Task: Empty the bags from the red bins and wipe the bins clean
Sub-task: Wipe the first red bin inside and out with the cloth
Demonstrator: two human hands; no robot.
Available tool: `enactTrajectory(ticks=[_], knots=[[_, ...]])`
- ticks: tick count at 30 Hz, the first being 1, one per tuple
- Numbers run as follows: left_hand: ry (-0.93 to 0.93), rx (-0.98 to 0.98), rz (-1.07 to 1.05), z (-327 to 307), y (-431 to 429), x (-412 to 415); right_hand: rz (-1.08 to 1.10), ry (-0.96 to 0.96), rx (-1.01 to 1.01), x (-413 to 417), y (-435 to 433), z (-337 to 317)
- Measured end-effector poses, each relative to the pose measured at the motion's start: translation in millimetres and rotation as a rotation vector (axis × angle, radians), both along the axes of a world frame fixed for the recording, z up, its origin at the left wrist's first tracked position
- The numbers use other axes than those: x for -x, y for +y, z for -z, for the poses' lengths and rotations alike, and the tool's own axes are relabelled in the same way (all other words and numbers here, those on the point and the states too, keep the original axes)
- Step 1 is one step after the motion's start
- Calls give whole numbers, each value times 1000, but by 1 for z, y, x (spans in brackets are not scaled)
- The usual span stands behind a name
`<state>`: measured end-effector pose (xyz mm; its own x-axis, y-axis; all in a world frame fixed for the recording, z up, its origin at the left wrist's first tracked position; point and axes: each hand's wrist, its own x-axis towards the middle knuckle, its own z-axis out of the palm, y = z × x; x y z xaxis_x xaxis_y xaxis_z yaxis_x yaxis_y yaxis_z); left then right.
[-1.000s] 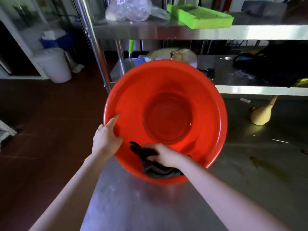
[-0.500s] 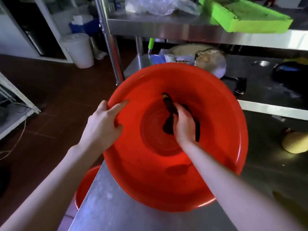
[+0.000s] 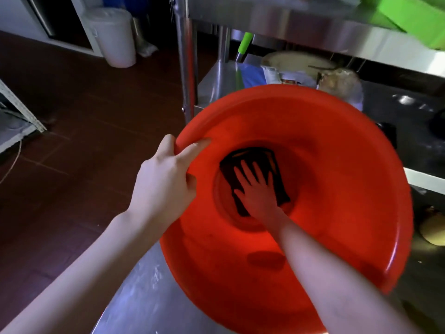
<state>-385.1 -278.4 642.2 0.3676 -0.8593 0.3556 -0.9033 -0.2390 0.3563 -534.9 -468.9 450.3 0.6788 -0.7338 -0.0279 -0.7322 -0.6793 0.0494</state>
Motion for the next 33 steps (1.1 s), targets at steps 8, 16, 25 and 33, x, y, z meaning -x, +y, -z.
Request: enactTrajectory(ticks=[8,16,25,33], knots=[[-10,-23,-11,-1,-4,1,-404,195,166,8,40,39],[-35,-51,-56,-2,-3,1,-326,94,43,-5,12,20],[-47,-10,-130,-2,0,19,115,36,-44,40,-39,-22],[-50,24,-129,2,3,23,228,82,-107,68,22,7]])
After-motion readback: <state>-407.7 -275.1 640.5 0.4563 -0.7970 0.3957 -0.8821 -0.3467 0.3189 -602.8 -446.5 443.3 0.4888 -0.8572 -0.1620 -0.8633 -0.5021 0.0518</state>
